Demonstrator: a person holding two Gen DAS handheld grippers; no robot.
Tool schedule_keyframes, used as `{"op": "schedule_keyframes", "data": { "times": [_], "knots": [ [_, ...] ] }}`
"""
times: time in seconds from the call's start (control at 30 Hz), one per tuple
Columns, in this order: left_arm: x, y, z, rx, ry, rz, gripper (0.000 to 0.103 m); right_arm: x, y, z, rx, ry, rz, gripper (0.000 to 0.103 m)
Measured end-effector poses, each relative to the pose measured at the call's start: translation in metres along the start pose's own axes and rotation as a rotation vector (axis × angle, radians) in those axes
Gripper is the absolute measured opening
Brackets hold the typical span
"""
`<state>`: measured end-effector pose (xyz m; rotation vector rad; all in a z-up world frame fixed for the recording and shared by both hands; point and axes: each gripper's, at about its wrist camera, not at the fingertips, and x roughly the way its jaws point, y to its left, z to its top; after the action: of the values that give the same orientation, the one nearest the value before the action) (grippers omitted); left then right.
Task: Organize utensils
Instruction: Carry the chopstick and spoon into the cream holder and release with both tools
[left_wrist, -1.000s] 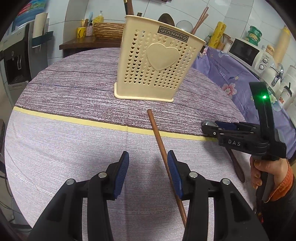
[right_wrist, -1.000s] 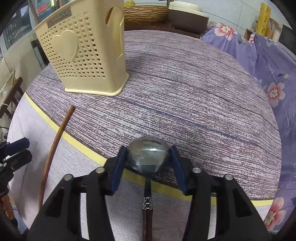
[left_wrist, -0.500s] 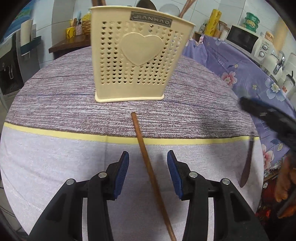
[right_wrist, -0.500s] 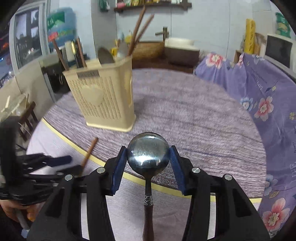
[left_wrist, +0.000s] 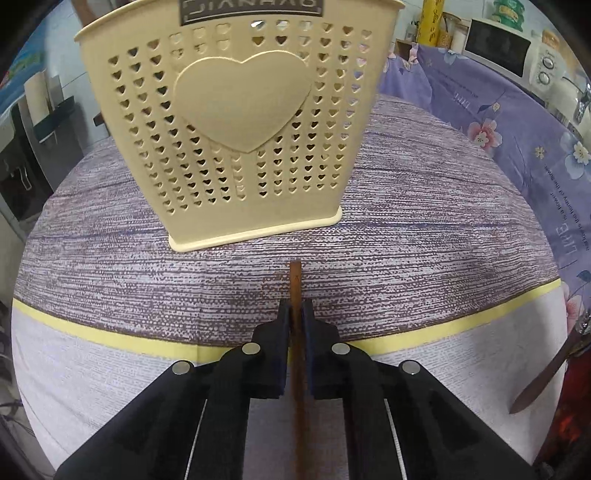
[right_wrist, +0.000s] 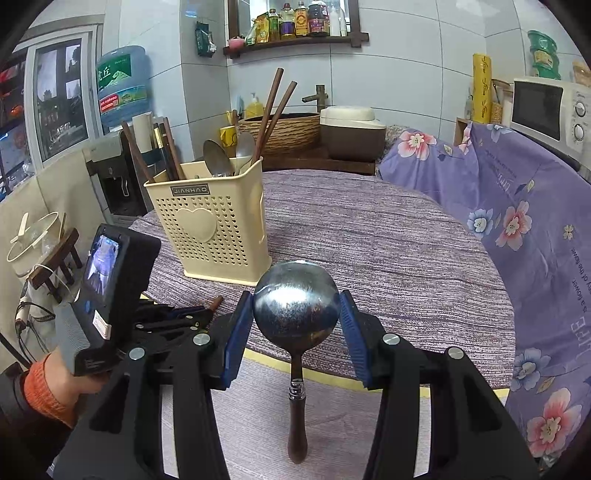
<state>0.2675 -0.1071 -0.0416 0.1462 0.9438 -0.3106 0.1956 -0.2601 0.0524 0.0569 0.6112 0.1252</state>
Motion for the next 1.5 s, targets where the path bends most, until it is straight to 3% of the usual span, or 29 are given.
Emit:
{"op": "schedule_keyframes", "data": {
  "times": [0.13,0.27,0.47,0.63,0.87,1.27,1.5],
  "knots": [
    [-0.001,0.002,0.001,-0.007,-0.002,-0.012,0.008,-0.001,0.0,0.0,0.003,-0.004,0.0,0.048],
    [-0.024,0.007,0.006,-0.02,-0.065,-0.036,0.008,-0.003,-0.001,-0.001,0.006,-0.009,0.004,0.048],
    [-0.106,0.027,0.013,-0.08,-0.265,-0.126,0.008,-0.012,-0.003,0.001,0.021,-0.035,0.022,0.048],
    [-0.154,0.03,0.013,-0.085,-0.391,-0.144,0.008,-0.017,-0.002,0.0,0.021,-0.046,0.028,0.048],
    [-0.173,0.039,0.01,-0.103,-0.455,-0.169,0.008,-0.018,0.001,0.002,0.03,-0.049,0.032,0.048],
    [-0.183,0.045,0.011,-0.103,-0.495,-0.198,0.008,-0.02,0.002,0.005,0.041,-0.057,0.053,0.048],
    [-0.201,0.05,0.028,-0.083,-0.539,-0.207,0.008,-0.024,0.007,0.034,0.036,-0.089,0.105,0.048]
  ]
}}
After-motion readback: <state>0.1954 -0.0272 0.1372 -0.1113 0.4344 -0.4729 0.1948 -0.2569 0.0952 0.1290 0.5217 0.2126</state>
